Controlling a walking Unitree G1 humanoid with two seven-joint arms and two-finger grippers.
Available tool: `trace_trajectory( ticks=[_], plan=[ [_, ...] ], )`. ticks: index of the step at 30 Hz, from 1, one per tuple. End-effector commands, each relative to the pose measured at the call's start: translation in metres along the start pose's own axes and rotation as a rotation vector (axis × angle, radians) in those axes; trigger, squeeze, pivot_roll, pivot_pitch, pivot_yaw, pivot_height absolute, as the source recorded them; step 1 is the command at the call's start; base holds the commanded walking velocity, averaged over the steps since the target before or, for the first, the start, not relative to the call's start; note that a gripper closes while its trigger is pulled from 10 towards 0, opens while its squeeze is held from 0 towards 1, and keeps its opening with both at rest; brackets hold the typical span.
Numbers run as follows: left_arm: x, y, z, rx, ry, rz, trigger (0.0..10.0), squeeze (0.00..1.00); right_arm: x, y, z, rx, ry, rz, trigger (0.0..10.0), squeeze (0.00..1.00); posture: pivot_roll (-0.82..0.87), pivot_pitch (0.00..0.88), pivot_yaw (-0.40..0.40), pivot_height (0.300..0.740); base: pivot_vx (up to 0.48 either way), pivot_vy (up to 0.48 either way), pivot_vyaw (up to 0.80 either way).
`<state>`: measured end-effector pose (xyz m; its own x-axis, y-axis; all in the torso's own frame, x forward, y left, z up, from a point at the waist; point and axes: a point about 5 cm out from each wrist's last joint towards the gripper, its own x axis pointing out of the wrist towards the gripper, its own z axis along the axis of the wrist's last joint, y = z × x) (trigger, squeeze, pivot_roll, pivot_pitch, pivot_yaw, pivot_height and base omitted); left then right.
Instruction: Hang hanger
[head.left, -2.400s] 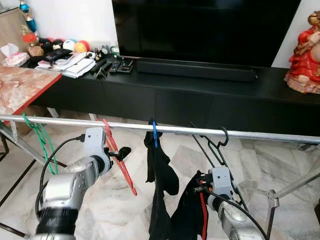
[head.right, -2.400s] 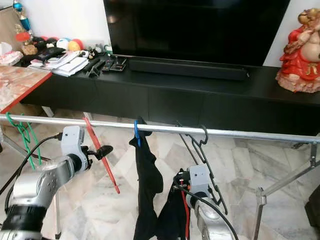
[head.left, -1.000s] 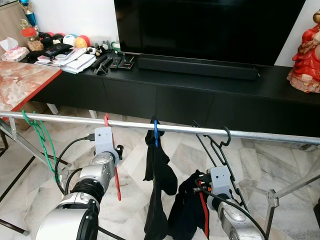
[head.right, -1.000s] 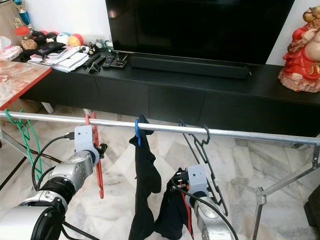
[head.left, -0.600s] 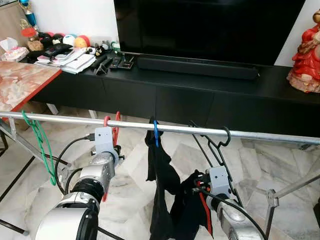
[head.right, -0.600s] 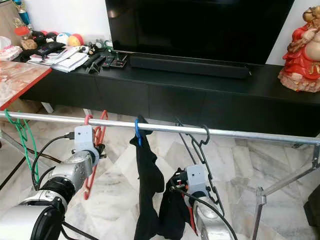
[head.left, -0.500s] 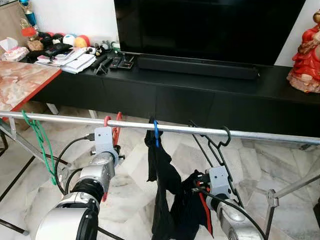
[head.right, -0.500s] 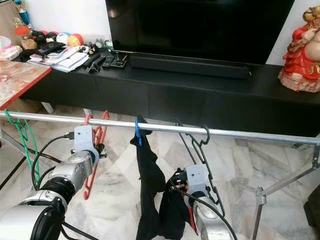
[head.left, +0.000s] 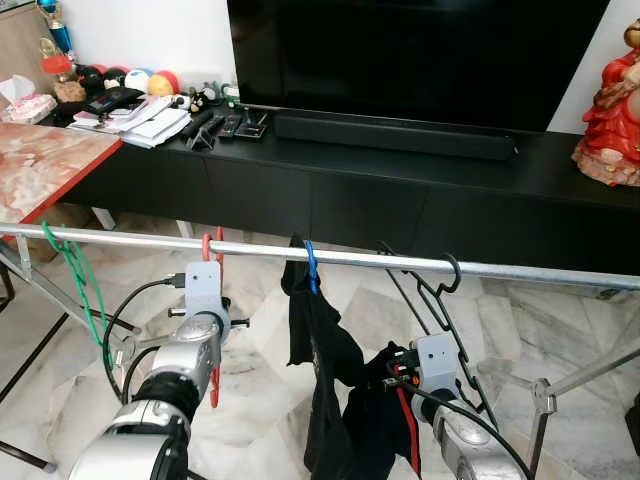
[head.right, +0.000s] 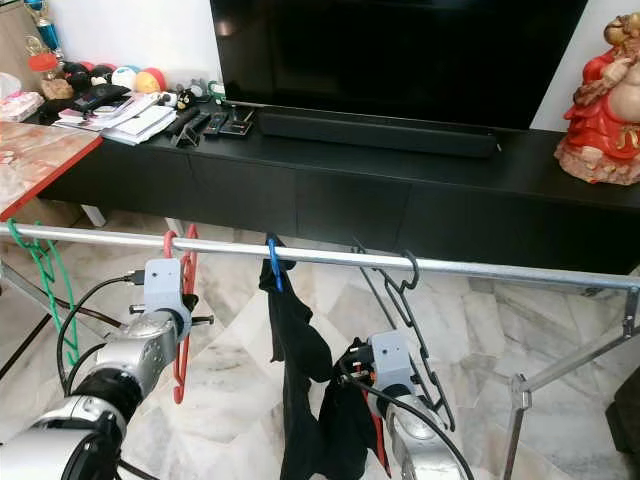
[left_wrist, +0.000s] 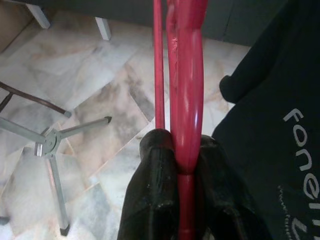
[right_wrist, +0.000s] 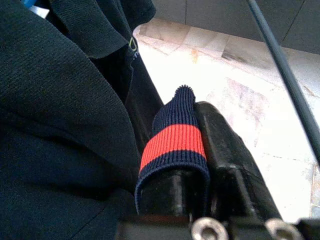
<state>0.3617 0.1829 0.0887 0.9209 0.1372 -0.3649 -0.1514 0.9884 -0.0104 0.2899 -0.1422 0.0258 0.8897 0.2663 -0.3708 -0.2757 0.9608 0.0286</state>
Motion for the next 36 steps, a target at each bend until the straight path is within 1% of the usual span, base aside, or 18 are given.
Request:
trace_trajectory(
  ticks=[1,2,6,9,12,15,16,21,22,23,25,26,29,30,31,32,33,36],
  plan=[
    [-0.004,0.005,-0.005,-0.004,-0.018,-0.010,0.0,0.00,-0.001,0.002,0.000,-0.012,-0.014,0.009,10.0,0.00,0.04,0.014,-0.009,0.740,0.000,0.000,0.00],
    [-0.004,0.005,-0.005,-0.004,-0.018,-0.010,0.0,0.00,-0.001,0.002,0.000,-0.012,-0.014,0.009,10.0,0.00,0.04,0.014,-0.009,0.740,0.000,0.000,0.00],
    [-0.016,0.012,-0.001,0.067,-0.140,0.002,0.0,0.00,-0.003,0.002,-0.006,-0.008,0.002,0.010,10.0,0.00,0.06,0.000,-0.017,0.740,0.000,0.000,0.00],
    [-0.026,0.009,0.008,0.099,-0.249,-0.055,0.0,0.00,-0.003,0.004,-0.007,-0.011,0.009,0.016,10.0,0.00,0.06,0.000,-0.016,0.740,0.000,0.000,0.00],
    [-0.033,0.009,0.011,0.112,-0.303,-0.079,0.0,0.00,-0.002,0.005,-0.006,-0.006,-0.001,0.015,10.0,0.00,0.06,0.000,-0.011,0.740,0.000,0.000,0.00],
    [-0.040,0.010,0.009,0.115,-0.335,-0.118,0.0,0.00,-0.002,0.005,-0.006,-0.004,-0.005,0.011,10.0,0.00,0.06,0.000,-0.011,0.740,0.000,0.000,0.00],
    [-0.045,0.013,0.005,0.152,-0.340,-0.130,0.0,0.00,-0.002,0.004,-0.005,-0.005,-0.007,0.009,10.0,0.00,0.06,0.000,-0.011,0.740,0.000,0.000,0.00],
    [-0.058,0.022,-0.005,0.201,-0.335,-0.138,0.0,0.00,-0.003,0.001,-0.004,0.000,-0.012,-0.009,10.0,0.00,0.06,0.000,-0.009,0.740,0.000,0.000,0.00],
    [-0.063,0.026,-0.014,0.216,-0.317,-0.141,2.4,0.00,-0.004,-0.001,-0.005,0.006,-0.012,-0.020,10.0,0.00,0.06,0.000,-0.010,0.740,0.000,0.000,0.00],
    [-0.071,0.033,-0.031,0.229,-0.277,-0.133,10.0,0.00,-0.006,-0.004,-0.007,0.014,-0.008,-0.040,10.0,0.00,0.07,0.000,-0.009,0.740,0.000,0.000,0.00],
    [-0.079,0.038,-0.043,0.220,-0.250,-0.119,10.0,0.00,-0.008,-0.006,-0.009,0.018,-0.006,-0.054,10.0,0.00,0.07,0.005,-0.009,0.740,0.000,0.000,0.00],
    [-0.088,0.042,-0.054,0.217,-0.241,-0.106,10.0,0.00,-0.009,-0.009,-0.009,0.031,-0.016,-0.078,10.0,0.00,0.07,0.009,-0.011,0.740,0.000,0.000,0.00],
    [-0.095,0.043,-0.059,0.205,-0.248,-0.090,10.0,0.00,-0.010,-0.012,-0.007,0.056,-0.031,-0.106,10.0,0.00,0.07,0.014,-0.013,0.740,0.000,0.000,0.00],
    [-0.098,0.043,-0.059,0.179,-0.272,-0.054,10.0,0.00,-0.011,-0.017,-0.005,0.113,-0.050,-0.142,10.0,0.00,0.07,0.016,-0.017,0.740,0.000,0.000,0.00],
    [-0.098,0.043,-0.059,0.179,-0.272,-0.054,10.0,0.00,-0.011,-0.017,-0.005,0.113,-0.050,-0.142,10.0,0.00,0.07,0.016,-0.017,0.740,0.000,0.000,0.00],
    [-0.098,0.041,-0.057,0.121,-0.284,-0.045,10.0,0.00,-0.011,-0.021,-0.002,0.178,-0.067,-0.170,10.0,0.00,0.07,0.016,-0.018,0.740,0.000,0.000,0.00],
    [-0.097,0.039,-0.055,0.108,-0.292,-0.051,10.0,0.00,-0.010,-0.021,-0.001,0.195,-0.073,-0.175,10.0,0.00,0.07,0.019,-0.016,0.740,0.000,0.000,0.00],
    [-0.094,0.036,-0.051,0.093,-0.301,-0.061,10.0,0.00,-0.010,-0.022,0.002,0.211,-0.087,-0.186,10.0,0.00,0.06,0.014,-0.012,0.740,0.000,0.000,0.00]
  ],
)
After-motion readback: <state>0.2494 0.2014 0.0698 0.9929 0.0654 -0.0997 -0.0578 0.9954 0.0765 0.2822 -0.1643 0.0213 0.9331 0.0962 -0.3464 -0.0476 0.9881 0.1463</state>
